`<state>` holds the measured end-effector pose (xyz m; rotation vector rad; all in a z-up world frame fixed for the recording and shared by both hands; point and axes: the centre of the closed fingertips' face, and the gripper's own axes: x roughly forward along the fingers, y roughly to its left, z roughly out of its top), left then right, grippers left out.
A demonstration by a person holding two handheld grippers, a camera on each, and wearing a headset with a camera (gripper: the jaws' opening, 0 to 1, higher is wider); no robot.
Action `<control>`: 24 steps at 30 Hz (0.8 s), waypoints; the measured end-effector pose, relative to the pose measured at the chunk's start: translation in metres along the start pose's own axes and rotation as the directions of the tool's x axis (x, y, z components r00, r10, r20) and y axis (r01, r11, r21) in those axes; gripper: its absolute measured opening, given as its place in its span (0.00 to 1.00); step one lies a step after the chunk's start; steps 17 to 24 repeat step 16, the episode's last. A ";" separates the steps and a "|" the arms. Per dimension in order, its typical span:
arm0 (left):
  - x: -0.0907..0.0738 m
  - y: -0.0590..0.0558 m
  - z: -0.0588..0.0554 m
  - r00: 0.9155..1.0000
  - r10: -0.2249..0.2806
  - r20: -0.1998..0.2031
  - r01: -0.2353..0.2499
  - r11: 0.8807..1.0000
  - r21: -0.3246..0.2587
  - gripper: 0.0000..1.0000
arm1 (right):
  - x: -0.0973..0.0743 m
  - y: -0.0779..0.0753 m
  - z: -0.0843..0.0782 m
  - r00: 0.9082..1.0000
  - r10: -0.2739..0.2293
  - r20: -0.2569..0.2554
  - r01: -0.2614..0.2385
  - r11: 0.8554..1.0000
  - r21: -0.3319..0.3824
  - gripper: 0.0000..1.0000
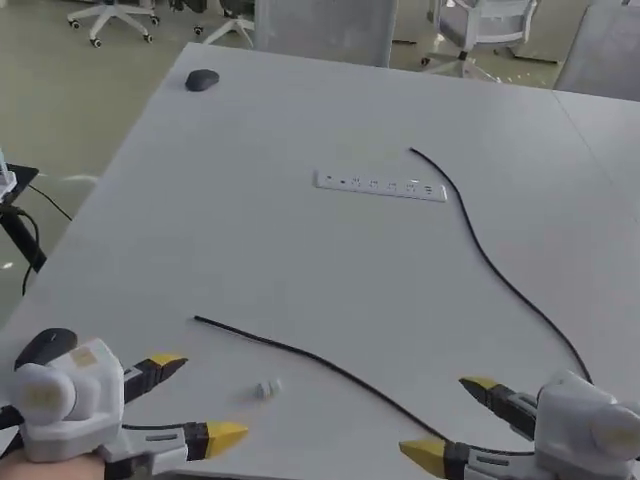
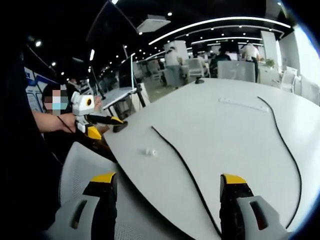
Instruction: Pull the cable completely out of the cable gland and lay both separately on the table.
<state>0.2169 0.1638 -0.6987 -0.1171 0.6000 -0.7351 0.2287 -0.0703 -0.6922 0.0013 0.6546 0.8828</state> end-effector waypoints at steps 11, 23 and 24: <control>-0.003 0.004 -0.004 1.000 -0.003 -0.007 0.003 1.000 -0.017 0.97 | 0.009 0.002 -0.013 0.997 -0.003 -0.077 0.000 0.999 -0.038 0.99; -0.003 0.004 -0.004 1.000 -0.003 -0.007 0.003 1.000 -0.022 0.99 | 0.012 0.006 -0.007 0.998 0.005 -0.059 -0.007 1.000 -0.024 0.99; -0.003 0.004 -0.004 1.000 -0.003 -0.007 0.003 1.000 -0.022 0.99 | 0.012 0.006 -0.007 0.998 0.005 -0.059 -0.007 1.000 -0.024 0.99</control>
